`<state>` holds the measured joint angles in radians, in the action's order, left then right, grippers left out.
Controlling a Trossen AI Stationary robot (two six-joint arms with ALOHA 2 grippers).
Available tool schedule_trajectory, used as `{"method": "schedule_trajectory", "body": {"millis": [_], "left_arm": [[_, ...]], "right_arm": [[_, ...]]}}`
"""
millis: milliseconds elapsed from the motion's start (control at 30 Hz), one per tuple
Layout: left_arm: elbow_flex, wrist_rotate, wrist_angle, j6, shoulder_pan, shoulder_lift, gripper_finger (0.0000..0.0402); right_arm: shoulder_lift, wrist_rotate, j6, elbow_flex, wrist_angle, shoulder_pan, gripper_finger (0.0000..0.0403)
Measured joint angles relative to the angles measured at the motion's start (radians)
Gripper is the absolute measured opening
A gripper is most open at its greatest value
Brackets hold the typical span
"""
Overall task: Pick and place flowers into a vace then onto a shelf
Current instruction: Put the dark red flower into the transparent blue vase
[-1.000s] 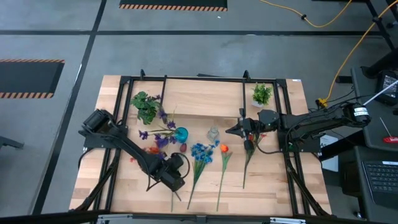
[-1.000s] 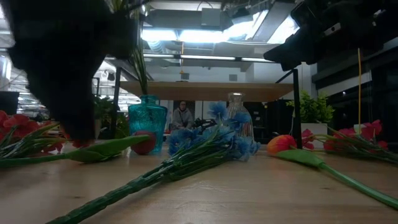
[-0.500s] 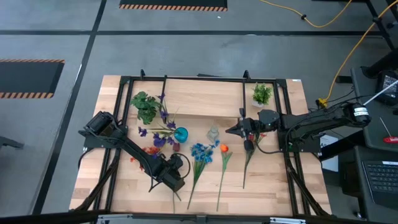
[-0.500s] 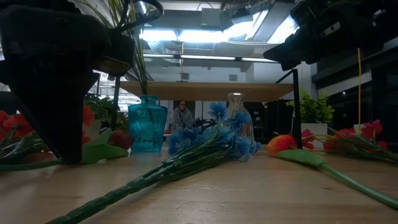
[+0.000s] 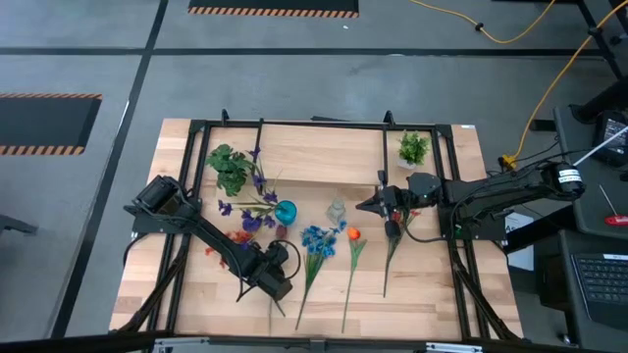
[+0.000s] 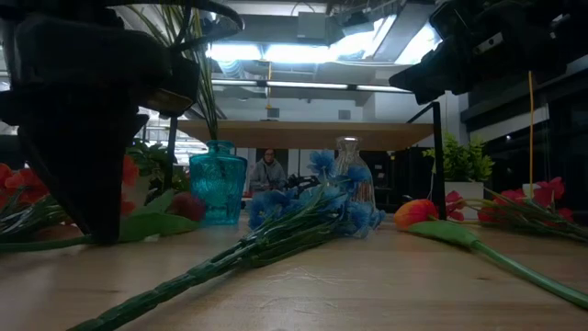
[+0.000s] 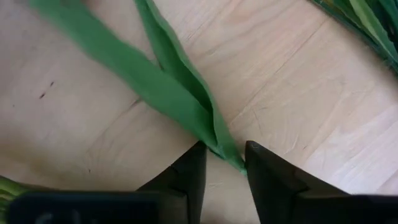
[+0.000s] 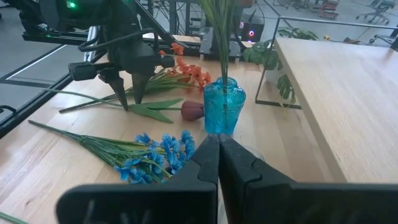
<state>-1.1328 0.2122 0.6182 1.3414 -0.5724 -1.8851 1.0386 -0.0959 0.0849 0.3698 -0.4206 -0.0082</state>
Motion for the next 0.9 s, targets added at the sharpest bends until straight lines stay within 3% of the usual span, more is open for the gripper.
{"method": "schedule_trajectory", "body": {"millis": [367,767,900], "left_arm": [[0.001,0.006,0.001,-0.092,-0.003,-0.002,0.0011],[0.005,0.031,0.001,-0.137,-0.033,0.039,0.0005],[0.005,0.096,0.007,-0.193,-0.064,0.077,0.0005]], "right_arm": [[0.000,0.000,0.001,0.000,0.000,0.000,0.0005],[0.000,0.000,0.002,0.000,0.000,0.000,0.0005],[0.000,0.000,0.000,0.000,0.004,0.000,0.0005]]}}
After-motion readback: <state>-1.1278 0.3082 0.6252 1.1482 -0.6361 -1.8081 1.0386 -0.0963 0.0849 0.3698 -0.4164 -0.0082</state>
